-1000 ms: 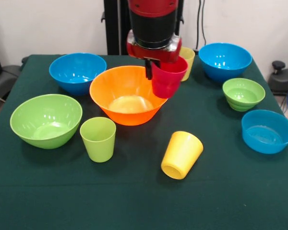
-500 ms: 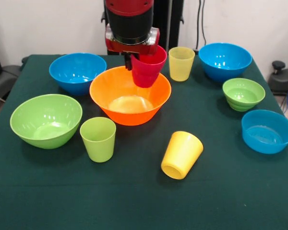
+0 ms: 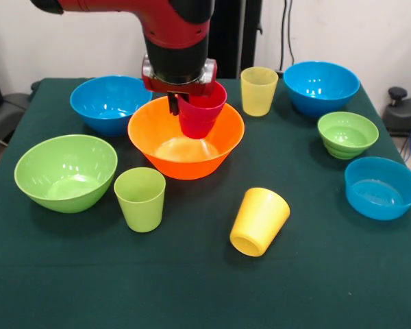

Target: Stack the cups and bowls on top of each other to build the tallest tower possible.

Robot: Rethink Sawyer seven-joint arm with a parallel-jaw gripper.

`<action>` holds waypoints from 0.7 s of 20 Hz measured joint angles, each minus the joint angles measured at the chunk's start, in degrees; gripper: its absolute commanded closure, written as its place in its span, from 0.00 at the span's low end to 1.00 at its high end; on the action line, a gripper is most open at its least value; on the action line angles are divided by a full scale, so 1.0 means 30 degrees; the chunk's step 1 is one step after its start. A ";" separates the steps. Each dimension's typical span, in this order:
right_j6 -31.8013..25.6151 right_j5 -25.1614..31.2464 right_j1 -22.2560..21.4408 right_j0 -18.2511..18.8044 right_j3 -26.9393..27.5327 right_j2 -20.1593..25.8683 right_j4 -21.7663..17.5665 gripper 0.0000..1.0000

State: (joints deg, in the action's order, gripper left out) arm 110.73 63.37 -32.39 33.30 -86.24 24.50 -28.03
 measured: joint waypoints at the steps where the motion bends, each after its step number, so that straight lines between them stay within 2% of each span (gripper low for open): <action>1: 0.0000 0.0000 0.0106 0.0034 -0.0003 0.0033 -0.0135 1.00; 11: 0.0000 -0.1160 0.0627 0.0729 -0.0225 0.0215 -0.1121 1.00; 12: 0.0000 -0.1332 0.0642 0.0826 -0.0257 0.0215 -0.1197 0.00; 14: 0.0000 -0.1546 0.0669 0.0964 -0.0276 0.0215 -0.1256 0.00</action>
State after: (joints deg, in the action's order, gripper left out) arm 110.73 58.73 -30.38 36.19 -87.07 25.14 -31.79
